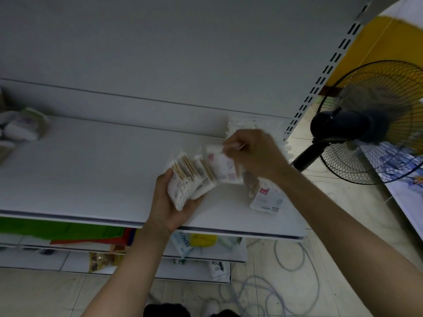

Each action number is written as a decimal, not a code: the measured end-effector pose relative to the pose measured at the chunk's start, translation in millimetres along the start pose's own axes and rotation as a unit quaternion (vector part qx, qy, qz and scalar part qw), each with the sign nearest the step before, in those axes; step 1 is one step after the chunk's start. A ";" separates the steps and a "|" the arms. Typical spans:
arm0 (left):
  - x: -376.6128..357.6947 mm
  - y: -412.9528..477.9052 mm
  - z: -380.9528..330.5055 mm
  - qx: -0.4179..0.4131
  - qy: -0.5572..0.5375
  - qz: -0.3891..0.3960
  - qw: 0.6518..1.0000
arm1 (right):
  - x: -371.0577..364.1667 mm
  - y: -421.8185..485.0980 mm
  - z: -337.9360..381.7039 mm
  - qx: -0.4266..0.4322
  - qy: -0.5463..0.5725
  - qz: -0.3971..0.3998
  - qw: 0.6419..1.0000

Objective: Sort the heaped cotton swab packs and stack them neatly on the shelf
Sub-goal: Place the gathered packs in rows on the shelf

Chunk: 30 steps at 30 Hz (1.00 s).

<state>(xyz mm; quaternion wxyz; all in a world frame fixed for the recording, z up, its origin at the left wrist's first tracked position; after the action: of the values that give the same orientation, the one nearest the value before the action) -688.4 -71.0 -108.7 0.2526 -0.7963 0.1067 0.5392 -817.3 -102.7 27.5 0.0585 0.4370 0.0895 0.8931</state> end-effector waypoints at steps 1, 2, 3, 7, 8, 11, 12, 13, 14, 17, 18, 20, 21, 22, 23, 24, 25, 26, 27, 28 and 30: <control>-0.2 0.1 -1.1 -0.001 -0.011 0.005 1.000 | 18.2 3.2 -4.2 -0.020 0.029 -0.026 0.999; 0.1 0.2 -1.5 -0.001 -0.018 0.007 1.000 | 35.3 5.6 -8.0 -0.040 0.067 -0.042 0.996; 0.3 -0.2 -1.5 -0.002 -0.018 0.007 1.000 | 49.7 7.5 -10.9 -0.053 0.100 -0.048 0.992; 1.6 -2.4 -1.2 -0.017 0.006 0.006 1.000 | 76.1 11.3 -14.8 -0.041 0.087 -0.036 0.995; 2.3 -3.0 -1.6 -0.021 0.005 0.006 1.000 | 73.3 10.5 -13.1 -0.030 0.073 -0.025 0.997; 2.6 -4.1 -2.0 -0.026 0.004 0.009 1.000 | 48.4 3.0 -3.8 0.029 0.020 0.025 0.999; 2.5 -4.0 -1.9 -0.026 0.005 0.011 1.000 | 38.5 0.6 -3.2 0.049 -0.006 0.034 0.998; 2.2 -4.0 -1.7 -0.025 0.006 0.011 1.000 | 29.8 -1.0 -4.7 0.066 -0.034 0.037 0.997; 3.0 -3.9 -1.5 -0.023 0.008 0.009 1.000 | 23.4 -2.0 -6.4 0.083 -0.069 0.031 0.994; 5.3 -4.6 -0.8 -0.021 0.008 0.002 1.000 | 16.0 -5.7 -9.9 0.122 -0.188 -0.012 0.975; 5.6 -4.9 -0.9 -0.021 0.005 0.001 1.000 | 16.4 -6.1 -10.0 0.133 -0.211 -0.025 0.968; 7.1 -4.8 -0.7 -0.021 -0.001 -0.007 1.000 | 15.8 -6.8 -8.4 0.154 -0.253 -0.038 0.954; 7.5 -4.6 -0.4 -0.023 0.001 -0.013 1.000 | 13.6 -6.7 -8.8 0.159 -0.272 -0.035 0.948; 8.8 -4.2 -0.1 -0.025 0.006 -0.023 0.999 | 10.2 -6.3 -10.9 0.158 -0.289 -0.029 0.944; 9.6 -2.8 0.6 -0.025 0.011 -0.034 0.999 | 6.1 -6.0 -13.4 0.156 -0.304 -0.023 0.940; 9.8 -0.7 1.9 -0.022 0.016 -0.043 0.999 | 1.7 -6.0 -16.0 0.156 -0.319 -0.020 0.935; 7.3 1.7 3.7 -0.015 0.019 -0.045 0.999 | -1.9 -6.4 -17.8 0.157 -0.333 -0.019 0.930; 2.3 4.6 5.0 -0.008 0.020 -0.042 0.999 | -3.6 -6.8 -19.6 0.157 -0.341 -0.020 0.926; -3.8 8.1 5.7 -0.004 0.019 -0.037 0.999 | -3.1 -7.3 -20.7 0.156 -0.341 -0.023 0.927; -10.7 12.0 5.9 -0.003 0.018 -0.030 0.999 | -0.8 -8.4 -22.3 0.151 -0.331 -0.025 0.931; -27.1 18.5 6.1 -0.008 0.029 -0.012 0.999 | 10.1 -14.9 -24.7 0.138 -0.289 -0.049 0.946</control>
<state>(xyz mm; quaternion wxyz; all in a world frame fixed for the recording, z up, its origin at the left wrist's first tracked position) -712.2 -86.3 -91.0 0.2493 -0.8148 0.1006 0.5136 -842.6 -89.0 17.3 0.0645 0.6752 0.2124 0.7034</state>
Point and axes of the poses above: each hand's wrist, its own y-axis towards the middle knuckle, its own x-axis out of the back of the hand, z = x × y, the point moved 10 cm from there along y, towards the middle knuckle, and after that the axes turned 9 degrees about -z, right-handed, at the moved point
